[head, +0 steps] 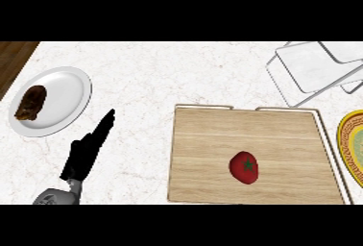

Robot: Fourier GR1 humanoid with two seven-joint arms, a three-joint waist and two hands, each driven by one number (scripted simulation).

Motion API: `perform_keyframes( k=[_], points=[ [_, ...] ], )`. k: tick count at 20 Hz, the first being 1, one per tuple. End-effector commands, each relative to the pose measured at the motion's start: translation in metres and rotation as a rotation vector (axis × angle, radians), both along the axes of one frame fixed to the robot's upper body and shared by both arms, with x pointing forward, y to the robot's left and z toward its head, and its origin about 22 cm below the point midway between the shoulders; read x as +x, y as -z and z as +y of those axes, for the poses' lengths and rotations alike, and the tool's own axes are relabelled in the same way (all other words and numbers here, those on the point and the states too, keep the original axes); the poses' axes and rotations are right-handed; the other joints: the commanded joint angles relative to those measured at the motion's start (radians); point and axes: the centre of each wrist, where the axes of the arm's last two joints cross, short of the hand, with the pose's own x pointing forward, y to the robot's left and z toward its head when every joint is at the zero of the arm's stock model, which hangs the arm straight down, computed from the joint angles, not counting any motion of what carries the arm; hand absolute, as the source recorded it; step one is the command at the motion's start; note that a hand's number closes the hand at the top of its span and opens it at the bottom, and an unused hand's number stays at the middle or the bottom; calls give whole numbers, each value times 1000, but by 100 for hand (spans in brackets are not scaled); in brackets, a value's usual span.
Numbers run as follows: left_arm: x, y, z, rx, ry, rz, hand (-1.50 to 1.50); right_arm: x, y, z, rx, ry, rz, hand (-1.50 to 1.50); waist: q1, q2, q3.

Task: Pick the lemon from the tray and place it in the tiered shelf

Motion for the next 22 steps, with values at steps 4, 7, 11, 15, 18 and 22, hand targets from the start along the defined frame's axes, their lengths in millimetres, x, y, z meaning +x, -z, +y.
perform_keyframes(
  k=[4,7,11,15,18,22],
  points=[
    [-9,1,0,2,8,29,0,34,4,16,-29,-15,17,150,21,9,-1],
    [6,0,1,8,-1,33,0,42,-13,25,-56,-39,32,150,16,12,-2],
    [-4,1,-9,6,16,13,0,63,15,45,-79,-69,76,150,37,15,0],
    [-6,1,13,10,30,15,0,82,36,67,-69,-70,109,150,43,17,-1],
    [5,-3,1,4,37,0,0,78,29,58,-75,-77,163,150,46,25,0],
    [9,-3,-8,10,39,1,0,98,54,87,153,-199,210,150,47,26,1]
  ],
)
